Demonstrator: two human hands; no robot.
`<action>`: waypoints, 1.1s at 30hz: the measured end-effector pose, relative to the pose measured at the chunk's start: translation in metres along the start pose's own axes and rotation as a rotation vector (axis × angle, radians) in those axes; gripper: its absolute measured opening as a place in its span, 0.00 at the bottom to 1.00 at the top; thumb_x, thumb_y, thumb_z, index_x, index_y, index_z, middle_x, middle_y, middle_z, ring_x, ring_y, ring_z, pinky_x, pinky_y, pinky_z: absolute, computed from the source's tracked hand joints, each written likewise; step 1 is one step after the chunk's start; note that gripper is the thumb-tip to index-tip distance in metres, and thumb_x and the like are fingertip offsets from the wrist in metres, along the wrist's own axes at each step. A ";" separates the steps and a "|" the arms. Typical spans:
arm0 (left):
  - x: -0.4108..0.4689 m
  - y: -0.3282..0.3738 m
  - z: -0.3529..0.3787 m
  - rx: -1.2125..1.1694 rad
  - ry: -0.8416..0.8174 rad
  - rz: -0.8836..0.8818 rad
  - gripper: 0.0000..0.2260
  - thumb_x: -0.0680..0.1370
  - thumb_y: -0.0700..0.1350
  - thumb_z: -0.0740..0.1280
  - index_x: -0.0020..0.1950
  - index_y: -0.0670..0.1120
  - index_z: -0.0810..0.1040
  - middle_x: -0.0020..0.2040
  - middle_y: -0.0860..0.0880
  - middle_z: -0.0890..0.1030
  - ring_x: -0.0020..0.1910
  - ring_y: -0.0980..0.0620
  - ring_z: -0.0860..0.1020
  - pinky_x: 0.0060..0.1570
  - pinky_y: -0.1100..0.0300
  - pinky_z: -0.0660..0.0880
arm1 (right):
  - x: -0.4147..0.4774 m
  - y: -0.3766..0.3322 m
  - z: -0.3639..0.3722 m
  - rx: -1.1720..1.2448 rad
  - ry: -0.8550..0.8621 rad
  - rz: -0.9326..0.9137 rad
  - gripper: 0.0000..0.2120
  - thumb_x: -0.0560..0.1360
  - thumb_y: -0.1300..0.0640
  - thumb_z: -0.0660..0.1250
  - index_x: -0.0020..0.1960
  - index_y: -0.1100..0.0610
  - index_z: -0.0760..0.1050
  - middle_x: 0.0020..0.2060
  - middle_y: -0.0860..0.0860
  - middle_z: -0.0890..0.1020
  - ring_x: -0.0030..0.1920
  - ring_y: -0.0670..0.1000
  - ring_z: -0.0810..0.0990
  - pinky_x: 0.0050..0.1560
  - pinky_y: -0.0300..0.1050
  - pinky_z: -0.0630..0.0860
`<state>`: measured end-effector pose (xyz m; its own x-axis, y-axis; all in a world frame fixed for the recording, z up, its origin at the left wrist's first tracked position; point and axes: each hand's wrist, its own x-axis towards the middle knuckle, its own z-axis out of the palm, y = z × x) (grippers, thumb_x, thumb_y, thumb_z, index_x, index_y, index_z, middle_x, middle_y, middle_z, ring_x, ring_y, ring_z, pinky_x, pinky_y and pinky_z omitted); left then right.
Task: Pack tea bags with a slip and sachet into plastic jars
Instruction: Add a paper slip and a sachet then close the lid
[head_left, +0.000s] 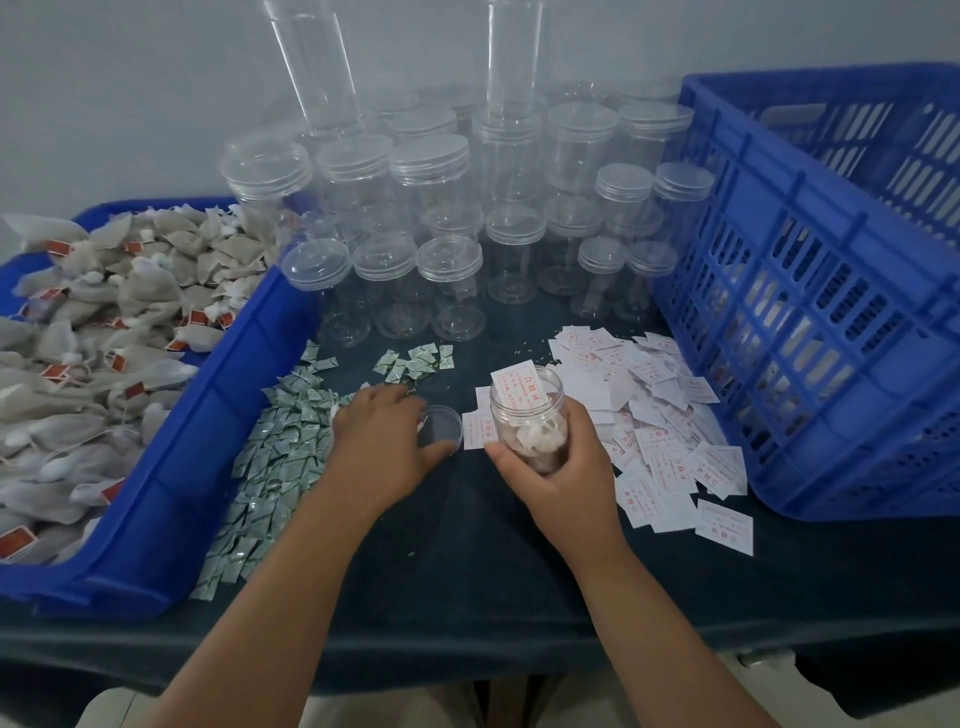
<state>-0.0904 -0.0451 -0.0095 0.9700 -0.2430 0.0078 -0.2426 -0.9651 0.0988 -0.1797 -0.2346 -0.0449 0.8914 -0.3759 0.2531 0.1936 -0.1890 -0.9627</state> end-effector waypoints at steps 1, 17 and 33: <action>-0.001 0.001 0.000 -0.049 0.056 -0.021 0.26 0.71 0.68 0.73 0.64 0.55 0.79 0.64 0.54 0.79 0.68 0.47 0.71 0.65 0.48 0.67 | 0.000 0.000 0.000 -0.004 0.000 0.000 0.26 0.67 0.40 0.80 0.62 0.42 0.77 0.57 0.37 0.85 0.58 0.42 0.85 0.55 0.34 0.79; -0.025 0.032 -0.043 -1.203 0.002 0.216 0.18 0.81 0.59 0.65 0.71 0.69 0.74 0.65 0.60 0.82 0.65 0.60 0.79 0.63 0.59 0.77 | -0.005 -0.001 0.002 -0.129 -0.182 -0.063 0.25 0.67 0.38 0.81 0.60 0.39 0.76 0.53 0.38 0.86 0.53 0.44 0.86 0.50 0.40 0.82; -0.045 0.064 -0.044 -1.031 0.034 0.465 0.11 0.78 0.58 0.71 0.51 0.52 0.82 0.54 0.55 0.83 0.59 0.50 0.81 0.61 0.61 0.75 | -0.010 -0.003 -0.009 0.175 -0.401 -0.018 0.12 0.70 0.50 0.77 0.51 0.50 0.81 0.38 0.48 0.85 0.38 0.46 0.84 0.37 0.41 0.77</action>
<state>-0.1484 -0.0914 0.0400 0.7931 -0.5392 0.2833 -0.4656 -0.2368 0.8527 -0.1926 -0.2384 -0.0436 0.9691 0.0151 0.2461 0.2464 -0.0233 -0.9689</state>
